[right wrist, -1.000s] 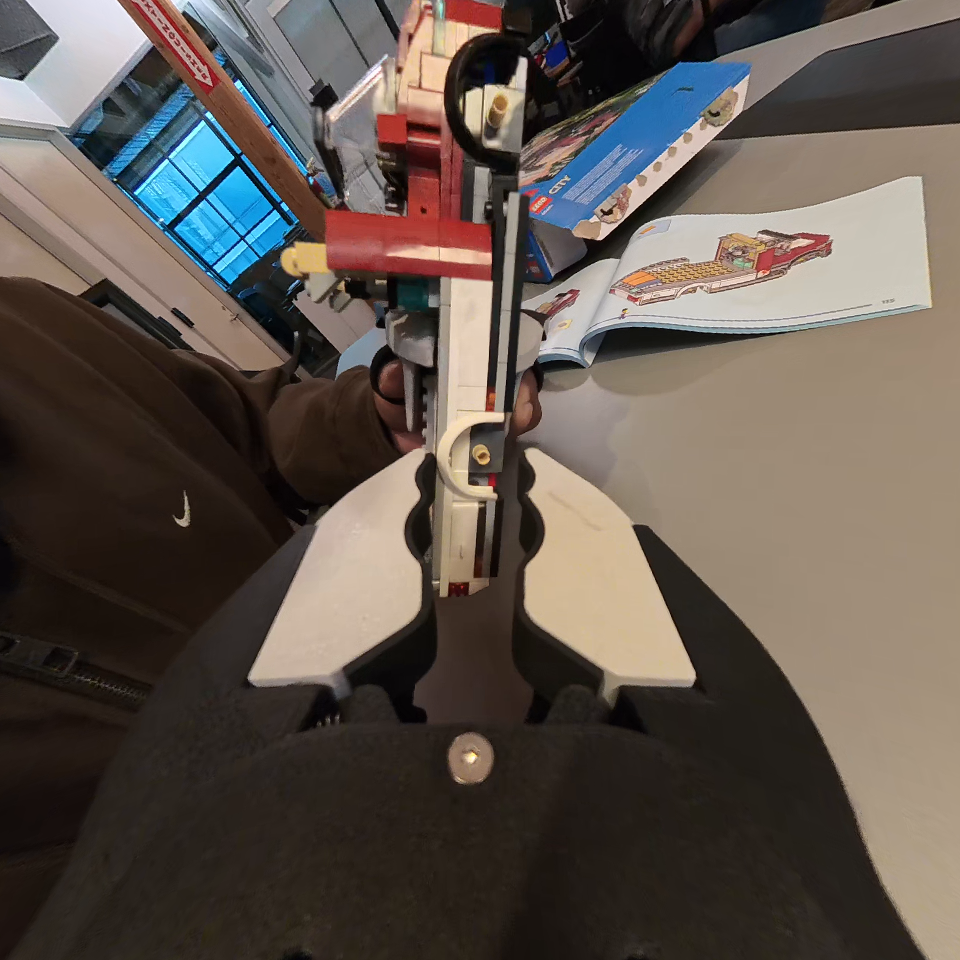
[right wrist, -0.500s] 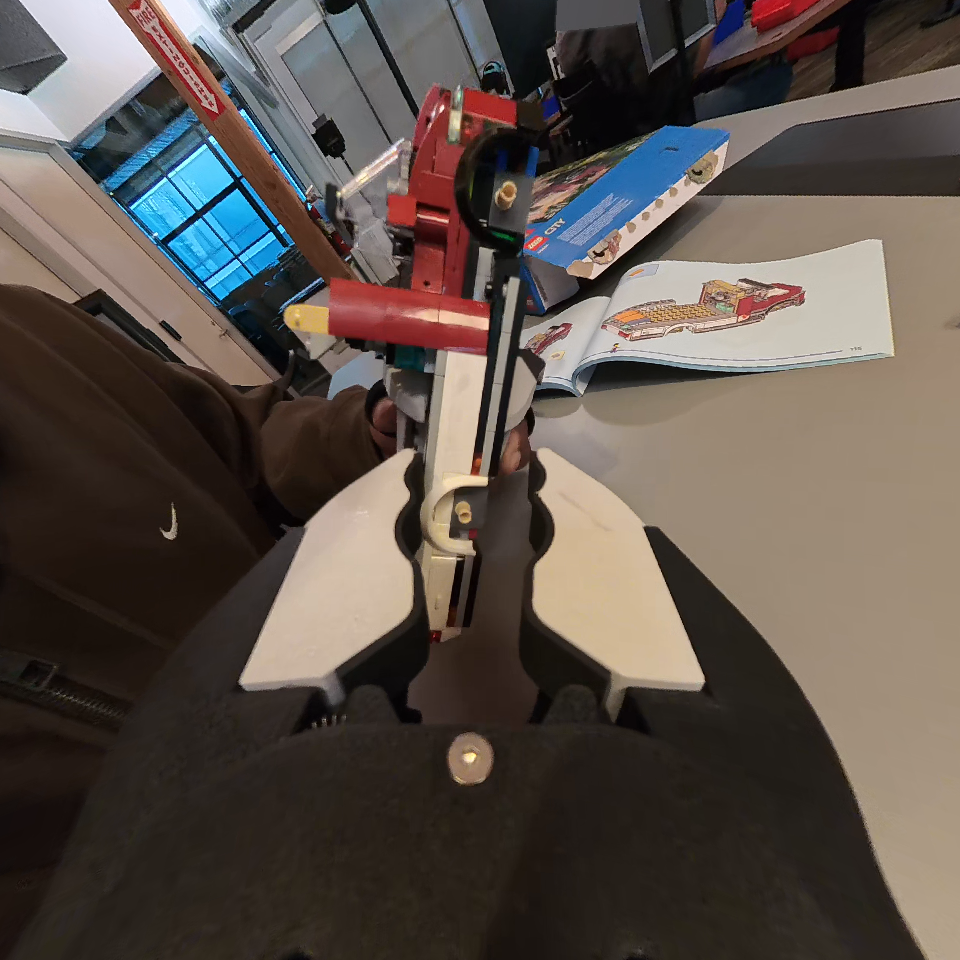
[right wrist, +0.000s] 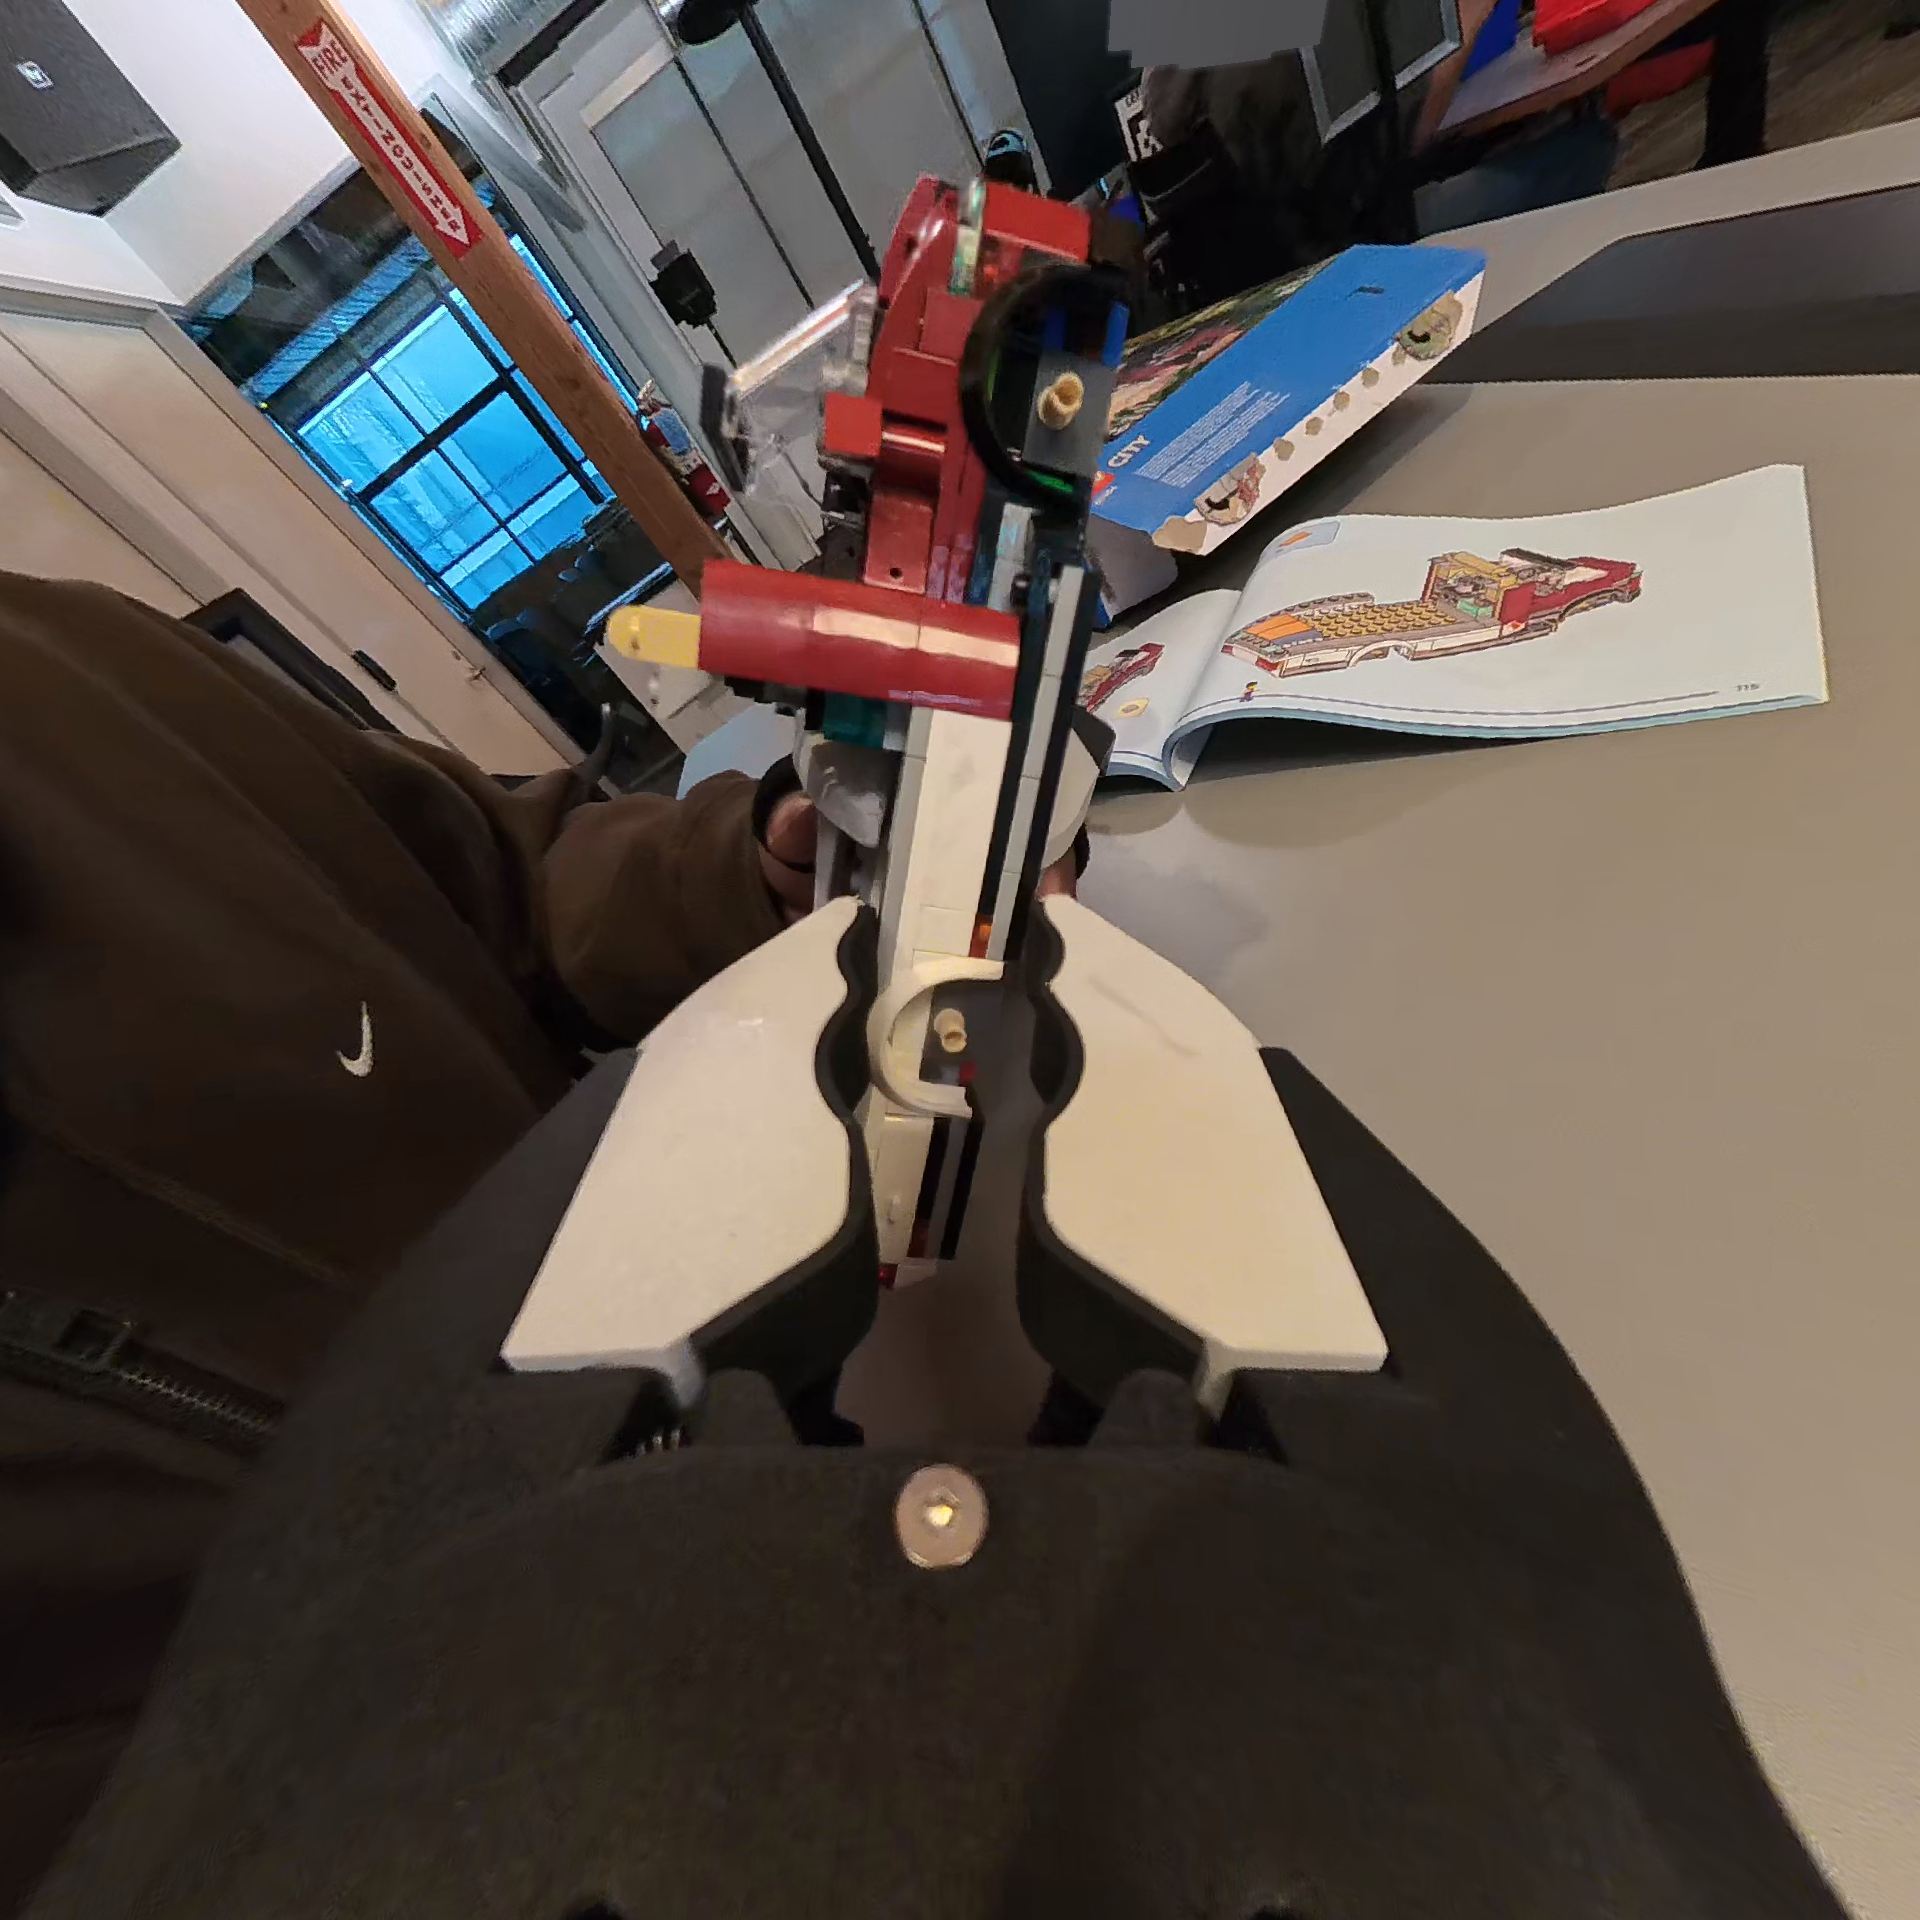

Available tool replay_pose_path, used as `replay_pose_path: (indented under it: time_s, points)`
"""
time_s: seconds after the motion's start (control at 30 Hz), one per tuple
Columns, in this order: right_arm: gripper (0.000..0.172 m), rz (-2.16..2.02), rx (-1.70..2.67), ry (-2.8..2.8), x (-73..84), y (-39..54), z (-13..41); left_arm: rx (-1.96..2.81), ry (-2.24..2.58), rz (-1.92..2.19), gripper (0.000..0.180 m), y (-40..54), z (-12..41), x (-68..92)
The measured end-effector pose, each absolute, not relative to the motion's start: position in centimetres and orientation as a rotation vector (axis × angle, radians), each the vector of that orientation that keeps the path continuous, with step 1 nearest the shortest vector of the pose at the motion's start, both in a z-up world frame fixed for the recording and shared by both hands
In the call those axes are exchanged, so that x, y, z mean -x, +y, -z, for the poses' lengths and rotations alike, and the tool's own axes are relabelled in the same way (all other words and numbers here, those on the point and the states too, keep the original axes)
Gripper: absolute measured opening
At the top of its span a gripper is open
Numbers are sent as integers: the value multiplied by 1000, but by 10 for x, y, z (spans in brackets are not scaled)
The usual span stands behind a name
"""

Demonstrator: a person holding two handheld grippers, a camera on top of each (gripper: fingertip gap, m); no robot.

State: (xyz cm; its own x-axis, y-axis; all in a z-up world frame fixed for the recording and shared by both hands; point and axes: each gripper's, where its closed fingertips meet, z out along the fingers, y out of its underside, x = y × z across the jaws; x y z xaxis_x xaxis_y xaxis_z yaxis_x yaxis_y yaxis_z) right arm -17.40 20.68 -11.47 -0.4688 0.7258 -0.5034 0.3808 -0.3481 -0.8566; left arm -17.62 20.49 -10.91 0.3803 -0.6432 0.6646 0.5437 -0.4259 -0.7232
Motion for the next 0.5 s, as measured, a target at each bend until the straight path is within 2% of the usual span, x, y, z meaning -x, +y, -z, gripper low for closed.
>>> replay_pose_path:
  time_s: [0.07, 0.13, 0.2, 0.43, 0.5]
  points:
    - [29, -1892, 1484, -1611, 176, 210, 119, 1541, 47, 1323, 20, 209, 113, 179]
    - [41, -1888, 1495, -1623, 176, 212, 120, 1578, -33, 1315, 21, 214, 119, 184]
    - [44, -1846, 1495, -1625, 178, 220, 122, 1630, -123, 1333, 21, 218, 127, 189]
    - [37, -1552, 1520, -1691, 183, 252, 146, 1934, -268, 1291, 22, 222, 169, 184]
    - [36, -1480, 1523, -1704, 184, 257, 155, 1978, -257, 1280, 28, 222, 173, 180]
